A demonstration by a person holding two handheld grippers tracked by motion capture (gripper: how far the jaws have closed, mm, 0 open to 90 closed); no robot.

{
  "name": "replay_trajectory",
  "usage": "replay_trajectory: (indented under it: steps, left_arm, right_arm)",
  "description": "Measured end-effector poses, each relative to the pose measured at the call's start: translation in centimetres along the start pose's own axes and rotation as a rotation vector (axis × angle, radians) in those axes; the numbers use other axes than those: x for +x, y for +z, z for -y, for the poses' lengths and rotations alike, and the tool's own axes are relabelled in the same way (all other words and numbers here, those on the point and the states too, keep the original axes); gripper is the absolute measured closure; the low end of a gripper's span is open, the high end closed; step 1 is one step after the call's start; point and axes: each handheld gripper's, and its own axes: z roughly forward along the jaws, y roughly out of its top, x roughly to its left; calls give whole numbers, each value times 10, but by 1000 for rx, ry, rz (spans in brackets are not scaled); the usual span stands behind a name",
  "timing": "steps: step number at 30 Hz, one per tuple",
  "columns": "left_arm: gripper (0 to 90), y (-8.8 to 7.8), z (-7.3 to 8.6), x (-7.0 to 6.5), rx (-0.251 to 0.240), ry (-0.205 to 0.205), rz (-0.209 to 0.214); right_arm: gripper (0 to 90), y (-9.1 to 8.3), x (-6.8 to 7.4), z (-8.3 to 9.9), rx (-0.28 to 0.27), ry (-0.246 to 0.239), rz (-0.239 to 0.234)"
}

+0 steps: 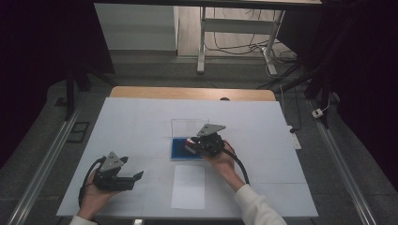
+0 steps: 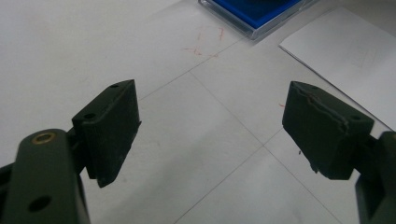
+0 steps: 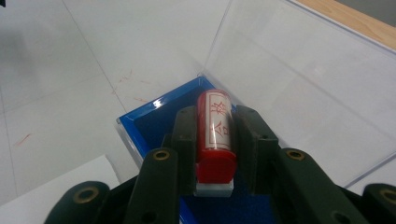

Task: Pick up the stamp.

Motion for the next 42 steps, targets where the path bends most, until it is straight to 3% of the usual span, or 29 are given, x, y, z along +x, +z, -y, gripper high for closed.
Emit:
replay_trajectory:
  steps: [9,19,25,34,42]
  left_arm:
    - [196,1,0,1,6,3,-2]
    - [200,0,-1,1,-2,2,-2]
    - [201,1,-2,2,-4,4,1]
    - [203,4,-4,3,1,13,8]
    - [203,1,-4,4,-10,-1,6]
  right_arm:
    - [704,-8,1,-4,-13,-6,-3]
    - [704,-30,3,-14,-82,-15,-31]
    - [704,-42,2,-17,-114,-14,-21]
    - [704,-51,-2,-16,-111,-1,-17]
    - [704,-44,-2,-15,-89,-3,-16]
